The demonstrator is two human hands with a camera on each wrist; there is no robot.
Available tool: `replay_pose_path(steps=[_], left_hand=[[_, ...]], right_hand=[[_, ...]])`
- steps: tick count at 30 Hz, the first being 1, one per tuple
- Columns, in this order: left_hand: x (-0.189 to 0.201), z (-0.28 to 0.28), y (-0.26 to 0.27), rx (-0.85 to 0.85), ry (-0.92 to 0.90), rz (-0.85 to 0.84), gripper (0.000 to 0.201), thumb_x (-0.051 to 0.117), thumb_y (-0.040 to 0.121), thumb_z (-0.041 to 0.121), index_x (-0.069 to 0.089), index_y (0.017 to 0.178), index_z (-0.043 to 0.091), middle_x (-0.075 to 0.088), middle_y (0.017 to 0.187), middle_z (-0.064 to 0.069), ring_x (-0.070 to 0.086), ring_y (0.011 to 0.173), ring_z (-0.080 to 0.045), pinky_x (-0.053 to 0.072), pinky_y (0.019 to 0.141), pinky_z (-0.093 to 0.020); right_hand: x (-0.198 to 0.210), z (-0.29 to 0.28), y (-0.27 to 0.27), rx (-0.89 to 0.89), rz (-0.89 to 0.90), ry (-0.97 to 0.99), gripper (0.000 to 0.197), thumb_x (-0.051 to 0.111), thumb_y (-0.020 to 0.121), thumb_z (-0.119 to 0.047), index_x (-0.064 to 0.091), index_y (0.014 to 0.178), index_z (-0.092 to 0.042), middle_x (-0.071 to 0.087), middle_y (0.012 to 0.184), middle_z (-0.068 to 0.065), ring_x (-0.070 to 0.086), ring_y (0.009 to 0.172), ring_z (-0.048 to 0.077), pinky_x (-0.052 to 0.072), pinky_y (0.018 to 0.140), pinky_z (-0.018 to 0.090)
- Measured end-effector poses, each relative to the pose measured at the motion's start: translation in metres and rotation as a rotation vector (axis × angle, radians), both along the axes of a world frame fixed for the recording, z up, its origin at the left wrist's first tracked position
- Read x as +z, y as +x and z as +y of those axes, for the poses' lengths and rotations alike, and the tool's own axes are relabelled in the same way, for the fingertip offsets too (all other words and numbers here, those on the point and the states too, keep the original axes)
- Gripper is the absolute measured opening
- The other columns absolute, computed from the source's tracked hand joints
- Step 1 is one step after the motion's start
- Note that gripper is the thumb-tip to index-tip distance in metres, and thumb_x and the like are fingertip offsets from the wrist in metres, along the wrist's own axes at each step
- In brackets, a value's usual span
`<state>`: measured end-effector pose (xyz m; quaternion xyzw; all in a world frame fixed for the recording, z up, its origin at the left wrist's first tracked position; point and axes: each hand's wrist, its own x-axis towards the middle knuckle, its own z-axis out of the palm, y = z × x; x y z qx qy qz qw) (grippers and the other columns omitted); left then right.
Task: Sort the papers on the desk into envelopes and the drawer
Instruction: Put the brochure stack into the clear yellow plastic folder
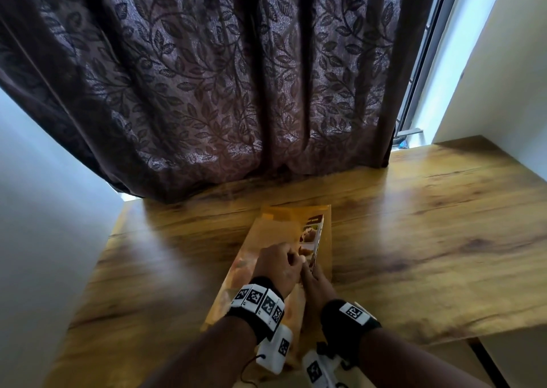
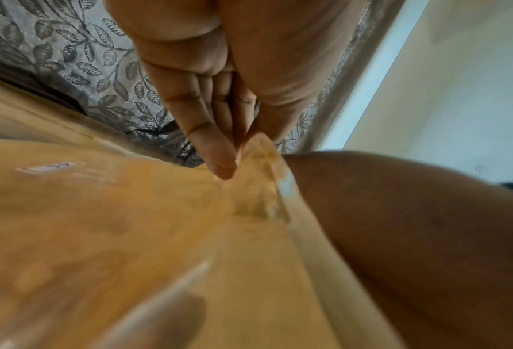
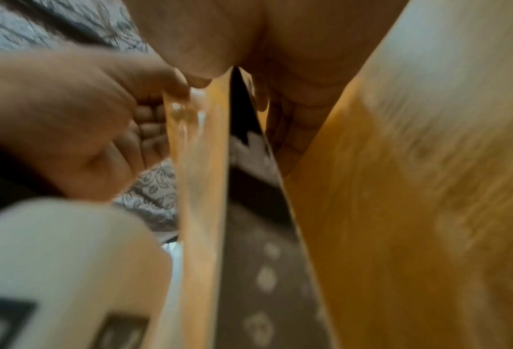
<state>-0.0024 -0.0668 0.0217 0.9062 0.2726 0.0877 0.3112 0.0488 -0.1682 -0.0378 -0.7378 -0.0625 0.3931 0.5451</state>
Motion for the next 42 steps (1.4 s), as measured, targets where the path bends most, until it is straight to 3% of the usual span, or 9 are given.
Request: replay_pose_path(steps=[11,16,19,23,31,33,36,40,42], left_hand=[[-0.007,-0.017,0.013,0.025,-0.038,0.006,0.011,0.060,0.089,0.023,0.061,0.079,0.018,0.064,0.076,0.005,0.061,0.073,-0.009,0.055,0.069,-0.027],[-0.010,-0.026,0.011,0.078,-0.090,-0.002,0.008,0.064,0.087,0.024,0.064,0.083,0.017,0.068,0.079,0.005,0.064,0.076,-0.012,0.056,0.071,-0.027],[-0.018,-0.041,0.010,0.132,-0.165,-0.008,0.008,0.065,0.085,0.027,0.064,0.082,0.019,0.067,0.077,0.006,0.064,0.075,-0.011,0.057,0.071,-0.028],[-0.026,-0.065,0.006,0.229,-0.226,-0.066,0.005,0.068,0.085,0.025,0.064,0.085,0.022,0.067,0.079,0.010,0.063,0.075,-0.003,0.054,0.067,-0.017],[-0.048,-0.092,-0.021,0.096,-0.413,0.005,0.029,0.070,0.085,0.040,0.066,0.111,0.028,0.070,0.101,0.011,0.064,0.091,-0.001,0.053,0.076,-0.019],[-0.051,-0.085,-0.030,0.124,-0.384,-0.040,0.029,0.068,0.085,0.045,0.065,0.111,0.032,0.068,0.103,0.015,0.063,0.093,0.001,0.053,0.079,-0.019],[-0.063,-0.062,-0.062,0.268,-0.250,-0.101,0.038,0.065,0.085,0.052,0.060,0.116,0.032,0.059,0.112,0.017,0.058,0.102,-0.003,0.045,0.081,-0.013],[-0.068,-0.022,-0.127,0.559,0.004,-0.133,0.063,0.060,0.074,0.064,0.055,0.122,0.024,0.056,0.122,-0.001,0.052,0.111,-0.020,0.046,0.089,-0.035],[-0.070,-0.003,-0.166,0.666,-0.161,-0.084,0.084,0.062,0.067,0.075,0.051,0.130,0.022,0.056,0.125,-0.003,0.054,0.115,-0.025,0.050,0.091,-0.043]], right_hand=[[-0.016,-0.048,0.038,0.129,-0.215,-0.171,0.013,0.078,0.083,-0.038,0.075,0.082,-0.025,0.076,0.082,-0.003,0.073,0.078,0.013,0.063,0.076,0.041],[-0.019,-0.058,0.050,-0.038,-0.409,-0.246,0.054,0.067,0.086,-0.054,0.055,0.133,-0.029,0.051,0.127,0.002,0.055,0.120,0.025,0.051,0.101,0.049],[-0.018,-0.066,0.057,-0.047,-0.154,-0.008,0.095,0.065,0.068,-0.082,0.034,0.146,-0.038,0.052,0.142,0.003,0.059,0.121,0.024,0.052,0.099,0.051],[-0.019,-0.072,0.062,-0.019,0.090,0.200,0.099,0.073,0.065,-0.078,0.018,0.145,-0.059,0.050,0.141,-0.003,0.061,0.120,0.029,0.054,0.095,0.058],[-0.014,-0.065,0.059,0.175,-0.056,0.143,0.027,0.064,0.093,-0.015,0.064,0.117,-0.028,0.076,0.108,0.000,0.073,0.095,0.017,0.061,0.084,0.043],[-0.012,-0.065,0.057,0.196,-0.031,0.163,0.027,0.061,0.095,-0.011,0.064,0.118,-0.025,0.076,0.105,0.003,0.074,0.093,0.022,0.062,0.081,0.047],[0.000,-0.060,0.049,0.213,-0.035,0.216,0.028,0.061,0.094,0.000,0.066,0.110,-0.022,0.077,0.098,-0.001,0.075,0.089,0.013,0.060,0.067,0.025],[0.019,-0.052,0.035,0.315,-0.060,0.240,0.033,0.062,0.096,-0.005,0.063,0.115,-0.031,0.076,0.107,-0.002,0.073,0.098,0.014,0.062,0.077,0.031],[0.030,-0.043,0.019,0.396,-0.043,0.264,0.031,0.063,0.096,-0.007,0.064,0.117,-0.031,0.077,0.106,-0.003,0.073,0.097,0.012,0.061,0.076,0.030]])
